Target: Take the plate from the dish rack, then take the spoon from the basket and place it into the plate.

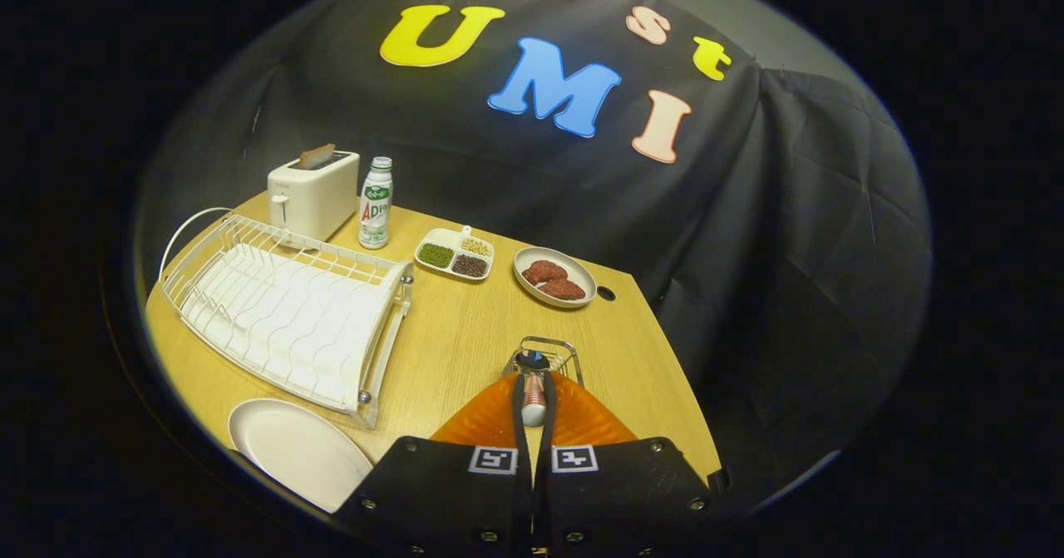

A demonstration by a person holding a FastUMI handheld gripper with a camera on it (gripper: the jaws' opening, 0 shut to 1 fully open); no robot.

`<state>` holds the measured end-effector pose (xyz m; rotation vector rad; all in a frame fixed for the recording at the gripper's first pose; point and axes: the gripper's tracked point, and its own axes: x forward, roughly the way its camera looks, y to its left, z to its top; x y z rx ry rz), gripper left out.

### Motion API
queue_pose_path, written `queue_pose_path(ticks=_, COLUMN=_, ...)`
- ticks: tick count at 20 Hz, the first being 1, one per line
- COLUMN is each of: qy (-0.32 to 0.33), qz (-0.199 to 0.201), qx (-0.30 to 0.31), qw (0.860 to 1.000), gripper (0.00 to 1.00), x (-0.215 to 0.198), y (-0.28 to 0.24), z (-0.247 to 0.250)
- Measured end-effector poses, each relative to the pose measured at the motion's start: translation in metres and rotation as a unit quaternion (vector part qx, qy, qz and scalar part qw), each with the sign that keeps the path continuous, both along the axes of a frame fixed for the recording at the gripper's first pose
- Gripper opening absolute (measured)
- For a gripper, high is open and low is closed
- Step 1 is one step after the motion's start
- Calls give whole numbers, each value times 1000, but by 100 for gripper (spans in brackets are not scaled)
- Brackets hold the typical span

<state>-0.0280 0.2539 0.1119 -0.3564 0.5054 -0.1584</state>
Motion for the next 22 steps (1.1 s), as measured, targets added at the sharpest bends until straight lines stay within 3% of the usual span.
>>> queue_pose_path(ticks=6, qy=-15, qz=46, qx=2, qw=999, gripper=1, x=-28, y=49, z=10)
queue_pose_path(ticks=15, qy=-25, qz=154, qx=0, qw=988, gripper=1, x=-88, y=143, z=20)
queue_pose_path(ticks=22, qy=10, qz=170, qx=30, qw=985, gripper=1, x=-132, y=168, z=-12)
